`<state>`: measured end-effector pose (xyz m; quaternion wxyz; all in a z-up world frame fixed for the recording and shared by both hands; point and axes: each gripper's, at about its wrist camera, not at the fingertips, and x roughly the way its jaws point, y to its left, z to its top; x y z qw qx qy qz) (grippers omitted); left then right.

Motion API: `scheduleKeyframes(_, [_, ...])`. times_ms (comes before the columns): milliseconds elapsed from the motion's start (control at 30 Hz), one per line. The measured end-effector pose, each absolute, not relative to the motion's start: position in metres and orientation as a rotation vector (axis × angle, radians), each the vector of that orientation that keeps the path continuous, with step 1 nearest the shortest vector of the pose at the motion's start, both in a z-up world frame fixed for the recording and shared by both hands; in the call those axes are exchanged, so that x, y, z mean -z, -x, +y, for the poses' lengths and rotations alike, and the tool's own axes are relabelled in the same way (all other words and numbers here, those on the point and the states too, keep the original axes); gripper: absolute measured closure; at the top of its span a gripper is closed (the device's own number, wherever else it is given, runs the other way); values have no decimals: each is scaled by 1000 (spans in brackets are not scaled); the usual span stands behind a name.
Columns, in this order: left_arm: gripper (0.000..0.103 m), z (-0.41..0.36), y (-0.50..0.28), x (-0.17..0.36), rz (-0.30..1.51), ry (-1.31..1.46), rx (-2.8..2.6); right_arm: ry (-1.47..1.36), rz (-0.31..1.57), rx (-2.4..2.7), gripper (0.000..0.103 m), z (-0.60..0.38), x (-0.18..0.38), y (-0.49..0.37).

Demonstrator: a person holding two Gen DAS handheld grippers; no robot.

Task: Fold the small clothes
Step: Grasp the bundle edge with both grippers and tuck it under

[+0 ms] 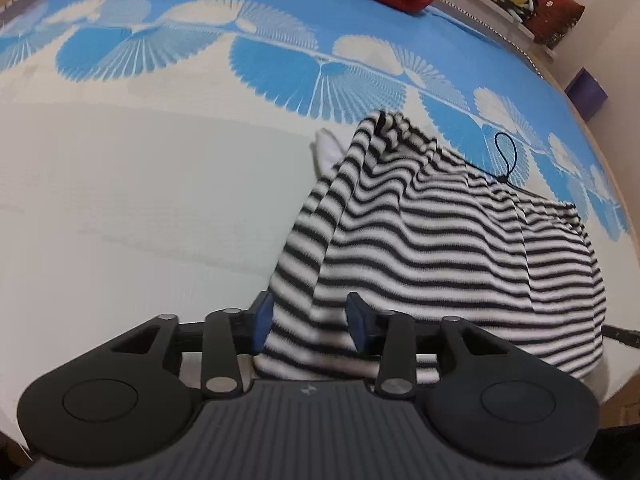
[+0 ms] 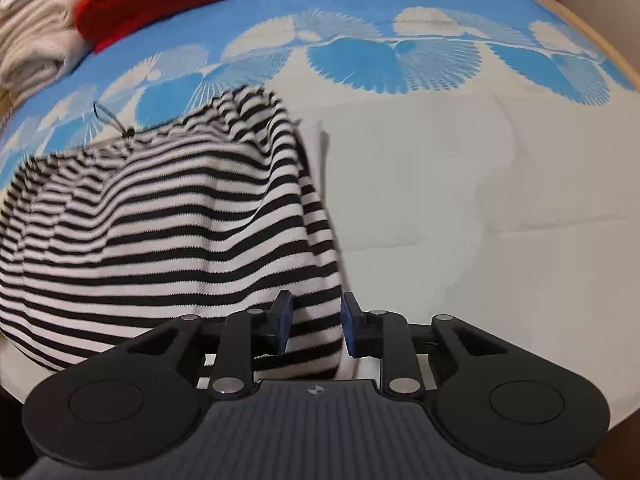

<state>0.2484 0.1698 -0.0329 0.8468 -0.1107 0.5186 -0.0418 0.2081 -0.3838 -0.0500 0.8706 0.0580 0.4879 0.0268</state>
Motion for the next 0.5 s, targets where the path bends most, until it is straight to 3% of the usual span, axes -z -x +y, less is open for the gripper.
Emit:
scheduleKeyframes(33, [56, 170, -251, 33, 1087, 233, 85, -95, 1037, -58, 76, -379, 54, -212])
scheduleKeyframes(100, [56, 162, -263, 37, 1089, 228, 72, -53, 1057, -61, 99, -372, 57, -217])
scheduleKeyframes(200, [63, 159, -271, 45, 1092, 181, 44, -66, 1031, -30, 100, -376, 53, -220])
scheduleKeyframes(267, [98, 158, -277, 49, 1101, 144, 25, -96, 1049, -13, 100, -381, 56, -221])
scheduleKeyframes(400, [99, 168, -288, 69, 1209, 102, -99, -54, 1115, -24, 98, -376, 64, -226])
scheduleKeyframes(500, [89, 176, -291, 57, 1183, 181, -132, -46, 1070, 8, 90, -377, 54, -231])
